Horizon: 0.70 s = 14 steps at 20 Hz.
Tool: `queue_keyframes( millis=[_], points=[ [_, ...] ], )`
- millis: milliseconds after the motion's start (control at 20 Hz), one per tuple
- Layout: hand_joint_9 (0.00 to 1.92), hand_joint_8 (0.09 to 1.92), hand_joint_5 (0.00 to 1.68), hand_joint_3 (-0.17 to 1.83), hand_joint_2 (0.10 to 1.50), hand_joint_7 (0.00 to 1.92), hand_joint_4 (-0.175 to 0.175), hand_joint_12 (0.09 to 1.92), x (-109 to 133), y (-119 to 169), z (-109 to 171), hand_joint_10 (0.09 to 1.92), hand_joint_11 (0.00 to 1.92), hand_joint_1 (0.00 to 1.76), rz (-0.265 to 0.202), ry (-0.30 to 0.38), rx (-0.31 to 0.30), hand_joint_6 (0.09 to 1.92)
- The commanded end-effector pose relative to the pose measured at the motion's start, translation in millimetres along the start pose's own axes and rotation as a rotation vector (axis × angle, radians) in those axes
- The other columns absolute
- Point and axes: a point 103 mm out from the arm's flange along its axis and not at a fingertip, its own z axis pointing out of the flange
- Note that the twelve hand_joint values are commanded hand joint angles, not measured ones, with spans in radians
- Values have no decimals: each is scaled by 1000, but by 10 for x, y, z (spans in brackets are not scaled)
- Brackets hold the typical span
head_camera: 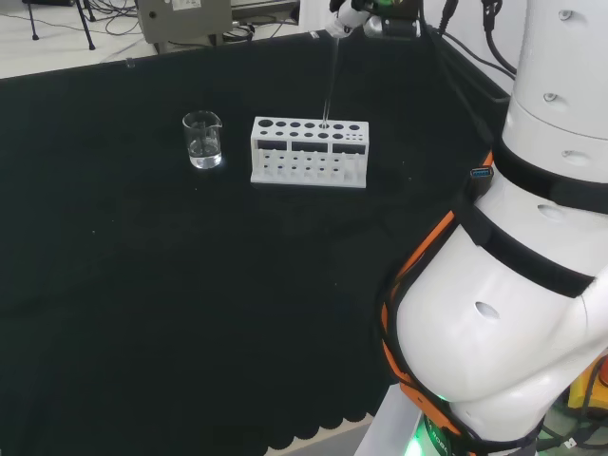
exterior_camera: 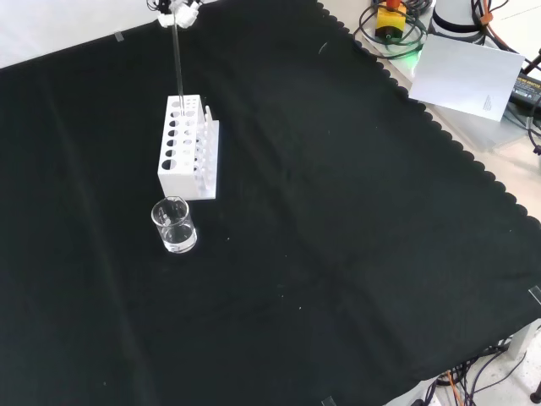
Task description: Put the glass rod back on the white test tube rack.
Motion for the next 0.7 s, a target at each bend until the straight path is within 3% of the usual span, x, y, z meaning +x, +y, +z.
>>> queue_keyframes(
  millis=[50, 700],
  points=[
    [1920, 914, 1495, -175, 1025, 1583, -175, 830, -16, -18, -6, 440, 1811, 1236, 5, -1, 0, 111],
    [1920, 914, 1496, -175, 1024, 1583, -175, 833, 87, -48, -1, 441, 1810, 1236, -2, -11, 10, 108]
  ],
)
